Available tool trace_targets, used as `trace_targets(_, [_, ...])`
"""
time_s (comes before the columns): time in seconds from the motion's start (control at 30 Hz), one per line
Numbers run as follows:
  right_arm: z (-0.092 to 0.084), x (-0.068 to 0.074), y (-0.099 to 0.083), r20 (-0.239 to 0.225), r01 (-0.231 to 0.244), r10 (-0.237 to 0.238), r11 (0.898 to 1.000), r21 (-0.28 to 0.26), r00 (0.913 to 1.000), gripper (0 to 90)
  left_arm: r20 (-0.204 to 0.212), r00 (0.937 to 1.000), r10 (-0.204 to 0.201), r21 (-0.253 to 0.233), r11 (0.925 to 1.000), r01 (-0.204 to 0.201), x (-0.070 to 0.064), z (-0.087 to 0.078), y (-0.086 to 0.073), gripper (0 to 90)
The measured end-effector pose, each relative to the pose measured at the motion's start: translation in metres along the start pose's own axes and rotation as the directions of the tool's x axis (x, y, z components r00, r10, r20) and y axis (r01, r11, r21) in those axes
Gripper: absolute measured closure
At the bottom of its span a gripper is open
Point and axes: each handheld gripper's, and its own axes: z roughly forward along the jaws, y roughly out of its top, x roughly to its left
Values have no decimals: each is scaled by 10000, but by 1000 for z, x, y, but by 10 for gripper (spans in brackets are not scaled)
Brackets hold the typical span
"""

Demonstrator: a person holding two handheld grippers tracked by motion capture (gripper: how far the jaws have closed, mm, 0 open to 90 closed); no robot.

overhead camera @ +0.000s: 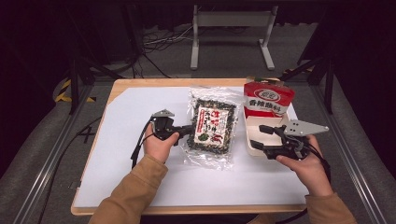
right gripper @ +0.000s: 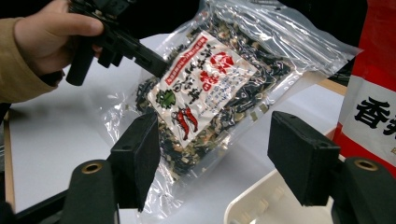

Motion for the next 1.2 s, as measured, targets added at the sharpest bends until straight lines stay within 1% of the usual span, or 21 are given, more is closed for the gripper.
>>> trace_targets(0.03, [0,0,0,1,6,-6,10000,1,10000,345,-22,9999,113,-88,9999,-113,-2,-4,0,848])
trace_targets(0.07, [0,0,0,-2,6,-6,10000,-8,10000,345,-22,9999,113,-88,9999,-113,-2,-4,0,850])
trace_targets(0.13, [1,0,1,1,6,-6,10000,-19,10000,346,8,9995,316,-336,9989,-315,-8,-13,1,853])
trace_targets(0.2, [1,0,2,31,9,-9,10000,-32,10000,346,50,9980,627,-675,9958,-623,-13,-22,2,859])
trace_targets(0.23, [1,1,2,31,0,1,10000,-39,10000,346,118,9961,873,-837,9928,-861,-16,-27,2,862])
trace_targets(0.27, [1,0,2,27,4,-4,10000,-48,10000,346,118,9961,873,-837,9928,-861,-16,-27,2,874])
trace_targets(0.3, [1,0,2,27,4,-4,10000,-48,10000,346,116,9932,1162,-1064,9877,-1143,-19,-32,3,874])
trace_targets(0.37, [2,0,3,51,-30,30,10000,-36,10000,346,151,9898,1419,-1317,9815,-1387,-25,-39,3,886])
trace_targets(0.57, [7,0,4,66,-125,124,9998,146,9999,351,163,9781,2077,-1485,9678,-2030,-39,-52,2,900])
trace_targets(0.6, [7,0,4,66,-125,124,9998,146,9999,351,163,9781,2077,-1485,9678,-2030,-39,-52,2,900])
trace_targets(0.73, [15,-1,2,101,-299,295,9990,332,9995,355,48,9687,2481,-1568,9569,-2443,-48,-58,0,900])
trace_targets(0.8, [20,-2,2,86,-383,379,9983,446,9992,355,81,9657,2594,-1618,9534,-2547,-51,-61,-1,900])
trace_targets(0.83, [21,-3,1,59,-417,415,9981,459,9991,355,81,9657,2594,-1618,9534,-2547,-51,-61,-1,900])
trace_targets(0.9, [24,-4,2,33,-500,499,9977,450,9987,355,116,9619,2732,-1646,9493,-2677,-54,-63,-1,900])
trace_targets(0.93, [24,-4,2,33,-500,499,9977,450,9987,355,143,9614,2749,-1697,9482,-2686,-55,-64,-1,900])
trace_targets(1.0, [29,-5,4,-4,-648,649,9970,424,9979,353,135,9561,2927,-1733,9424,-2860,-57,-66,-1,900])
trace_targets(1.07, [31,-6,5,-39,-693,695,9968,410,9976,352,208,9557,2935,-1747,9423,-2856,-60,-67,-2,900])
trace_targets(1.1, [36,-7,6,-131,-821,827,9957,431,9965,351,234,9508,3088,-1765,9374,-3001,-61,-68,-3,900])
trace_targets(1.13, [36,-7,6,-131,-821,827,9957,431,9965,351,234,9508,3088,-1765,9374,-3001,-61,-68,-3,900])
trace_targets(1.17, [39,-7,6,-172,-833,842,9955,442,9963,350,314,9488,3143,-1817,9353,-3038,-62,-69,-3,900])
trace_targets(1.2, [43,-8,7,-209,-839,850,9953,485,9962,350,356,9486,3145,-1854,9348,-3030,-62,-69,-4,900])
